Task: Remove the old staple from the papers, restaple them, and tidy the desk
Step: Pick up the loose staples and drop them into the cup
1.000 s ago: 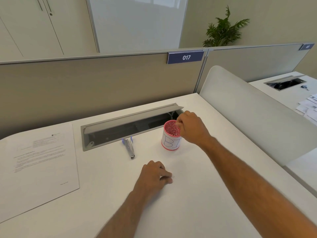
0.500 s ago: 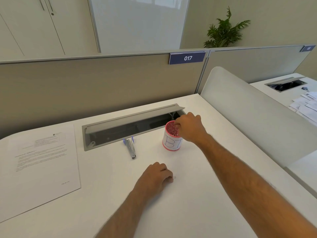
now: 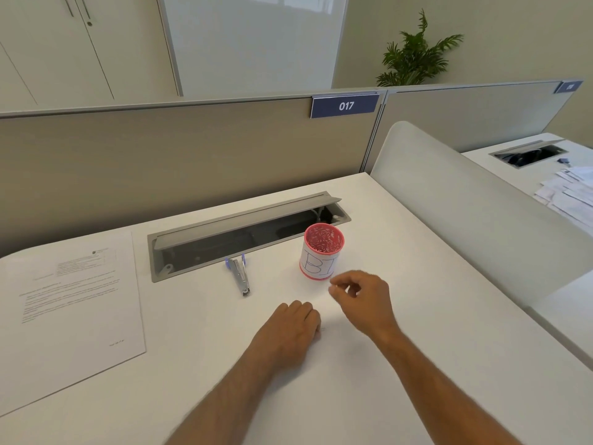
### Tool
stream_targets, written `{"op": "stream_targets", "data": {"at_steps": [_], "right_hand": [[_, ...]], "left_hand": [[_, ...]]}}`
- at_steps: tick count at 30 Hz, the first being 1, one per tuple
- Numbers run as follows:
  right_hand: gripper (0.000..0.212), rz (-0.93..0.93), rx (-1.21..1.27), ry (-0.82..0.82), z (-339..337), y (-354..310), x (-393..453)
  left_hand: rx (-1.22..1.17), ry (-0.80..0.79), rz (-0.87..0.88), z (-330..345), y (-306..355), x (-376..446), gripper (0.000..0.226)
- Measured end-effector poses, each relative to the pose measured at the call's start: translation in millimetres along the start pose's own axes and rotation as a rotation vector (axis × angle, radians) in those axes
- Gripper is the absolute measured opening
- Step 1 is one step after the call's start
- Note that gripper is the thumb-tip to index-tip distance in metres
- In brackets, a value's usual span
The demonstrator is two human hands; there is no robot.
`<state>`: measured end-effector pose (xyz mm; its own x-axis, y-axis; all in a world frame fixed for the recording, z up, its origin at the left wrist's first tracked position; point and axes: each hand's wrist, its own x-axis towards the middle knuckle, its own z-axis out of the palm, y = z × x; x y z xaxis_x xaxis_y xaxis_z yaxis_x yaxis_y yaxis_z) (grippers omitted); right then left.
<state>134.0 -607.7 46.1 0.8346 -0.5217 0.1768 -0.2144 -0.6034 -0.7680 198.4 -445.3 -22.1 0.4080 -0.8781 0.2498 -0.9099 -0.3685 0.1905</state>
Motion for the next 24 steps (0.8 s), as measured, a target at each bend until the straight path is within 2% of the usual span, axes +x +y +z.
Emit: {"op": "stream_targets", "data": {"at_steps": [3, 8, 12, 18, 24], "right_hand": [[0.017, 0.093, -0.051, -0.099, 4.1, 21.7, -18.9], [0.029, 0.018, -0.249, -0.308, 9.7, 38.1, -33.5], [0.034, 0.013, -0.316, -0.365, 11.5, 33.0, -33.4], [0.006, 0.028, -0.314, -0.352, 15.4, 29.0, -32.1], [0.005, 0.038, -0.366, -0.411, 17.6, 23.2, -28.9]], "left_hand": [[0.038, -0.046, -0.004, -1.6, 2.1, 0.0, 0.015], [0.095, -0.140, 0.007, -9.9, 6.1, 4.7, 0.018], [0.119, -0.196, 0.024, -14.4, 8.2, 6.6, 0.016], [-0.091, -0.094, -0.129, -18.7, 0.0, 9.8, 0.006], [-0.184, 0.053, -0.298, -48.0, -1.9, 43.8, 0.011]]}}
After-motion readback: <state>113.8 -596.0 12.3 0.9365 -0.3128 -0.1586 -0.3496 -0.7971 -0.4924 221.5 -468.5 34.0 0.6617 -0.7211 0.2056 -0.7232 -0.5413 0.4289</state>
